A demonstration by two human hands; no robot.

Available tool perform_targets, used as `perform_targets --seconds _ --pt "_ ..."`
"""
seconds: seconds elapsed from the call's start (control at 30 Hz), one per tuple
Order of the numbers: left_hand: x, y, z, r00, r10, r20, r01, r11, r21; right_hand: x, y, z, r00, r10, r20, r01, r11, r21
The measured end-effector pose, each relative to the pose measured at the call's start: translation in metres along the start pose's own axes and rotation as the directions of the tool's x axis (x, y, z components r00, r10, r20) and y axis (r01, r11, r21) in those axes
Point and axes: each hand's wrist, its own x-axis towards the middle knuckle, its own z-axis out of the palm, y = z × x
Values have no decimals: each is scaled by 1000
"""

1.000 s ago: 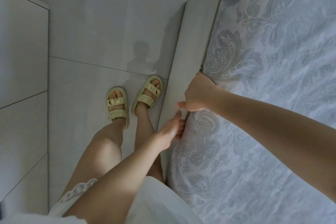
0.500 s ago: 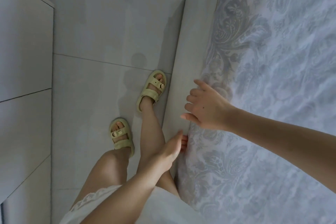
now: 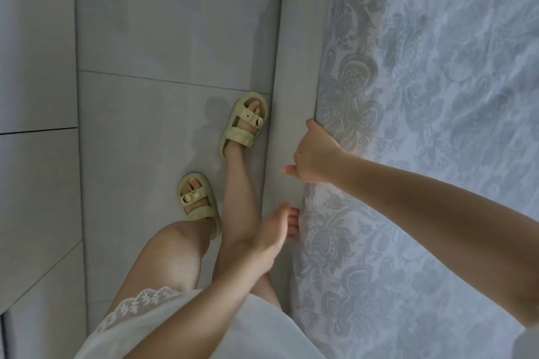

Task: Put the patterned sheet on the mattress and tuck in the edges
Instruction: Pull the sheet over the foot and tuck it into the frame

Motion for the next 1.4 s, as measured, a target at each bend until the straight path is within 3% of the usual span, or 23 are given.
perform_targets --seconds 0.07,0.1,0.2,0.23,0.3,0.37,0.47,0.6,0.7,0.73,0.77,0.8,0.9,0.97,1.03,1.17,1.4 --pt "-8 -20 5 998 -44 44 47 996 -70 -5 -3 8 991 11 -137 -4 998 57" --pt "-8 -24 9 996 -75 49 80 992 -99 -7 -6 16 960 23 -278 5 995 99" --pt "-5 -30 23 980 -168 110 176 982 -74 -19 -16 49 758 86 -647 36 984 172" --pt "-3 -30 27 972 -200 124 209 976 -64 -20 -17 57 738 77 -670 41 987 158" --pt "-2 -28 28 955 -246 163 257 965 -51 -16 -18 65 773 45 -633 58 988 142" --pt "2 -20 17 957 -237 166 243 970 -12 -10 -19 63 807 53 -587 47 987 155" --pt "8 -7 -8 974 -202 99 192 977 97 -6 -19 64 794 58 -605 64 982 178" --pt "10 9 -34 989 -149 -20 149 966 212 -16 -24 60 732 87 -676 146 949 280" --pt "12 41 -43 995 -69 -73 78 989 127 -28 -20 49 588 242 -772 124 916 381" --pt "12 57 -44 996 -37 -85 46 994 98 -32 -15 47 538 337 -773 64 897 436" --pt "12 74 -43 996 -6 -91 13 997 78 -36 -9 47 533 426 -731 -1 864 503" --pt "10 91 -41 995 24 -96 -18 998 62 -39 -3 47 586 468 -661 -59 839 541" --pt "3 144 -32 989 109 -97 -103 993 61 -47 16 40 849 354 -393 -55 798 600" --pt "-4 182 -23 982 158 -100 -152 986 71 -55 32 22 884 346 -314 17 649 761" --pt "-14 220 -12 973 203 -111 -195 978 75 -70 54 2 852 424 -306 60 502 863" --pt "-43 296 16 954 280 -108 -267 956 119 -103 112 -19 710 658 -251 69 290 955" --pt "-105 438 76 920 381 -91 -348 901 260 -162 229 -52 603 796 -49 123 -32 992"
